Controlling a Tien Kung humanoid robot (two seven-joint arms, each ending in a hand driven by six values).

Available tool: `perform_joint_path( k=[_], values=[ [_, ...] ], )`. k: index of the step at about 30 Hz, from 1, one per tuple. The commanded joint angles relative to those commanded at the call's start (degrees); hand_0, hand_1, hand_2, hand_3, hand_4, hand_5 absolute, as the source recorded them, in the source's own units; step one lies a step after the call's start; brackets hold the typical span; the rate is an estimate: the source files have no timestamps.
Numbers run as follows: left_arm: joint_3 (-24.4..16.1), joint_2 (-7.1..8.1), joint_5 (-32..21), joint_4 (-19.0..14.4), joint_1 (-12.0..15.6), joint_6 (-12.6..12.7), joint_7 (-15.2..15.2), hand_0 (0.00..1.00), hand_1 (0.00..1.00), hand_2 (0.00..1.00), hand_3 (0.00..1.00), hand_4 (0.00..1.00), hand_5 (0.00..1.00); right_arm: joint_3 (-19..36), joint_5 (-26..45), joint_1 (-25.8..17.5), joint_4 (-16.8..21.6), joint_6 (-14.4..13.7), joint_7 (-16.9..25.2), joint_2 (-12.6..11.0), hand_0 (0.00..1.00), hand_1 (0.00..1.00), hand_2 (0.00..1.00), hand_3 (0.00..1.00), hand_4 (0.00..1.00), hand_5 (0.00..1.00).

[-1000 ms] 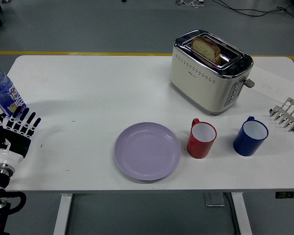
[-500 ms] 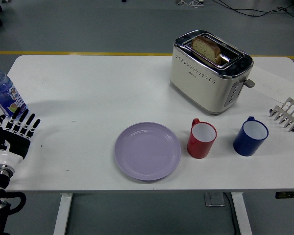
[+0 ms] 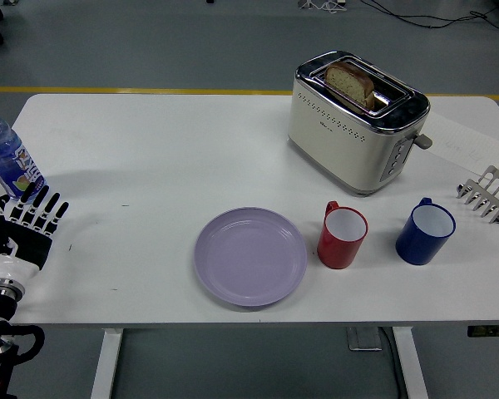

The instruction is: Push plate across desktop

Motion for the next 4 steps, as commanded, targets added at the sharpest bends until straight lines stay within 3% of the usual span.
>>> perform_joint_path(
  k=[4],
  values=[
    [0.0,0.00,0.0,0.0,0.0,0.0,0.1,0.599,0.685,0.687,0.651,0.493,0.964,0.1,-0.2,0.0,0.0,0.0,0.0,0.0,0.517,0.483,0.595,0.545,0.190,0.269]
  ],
)
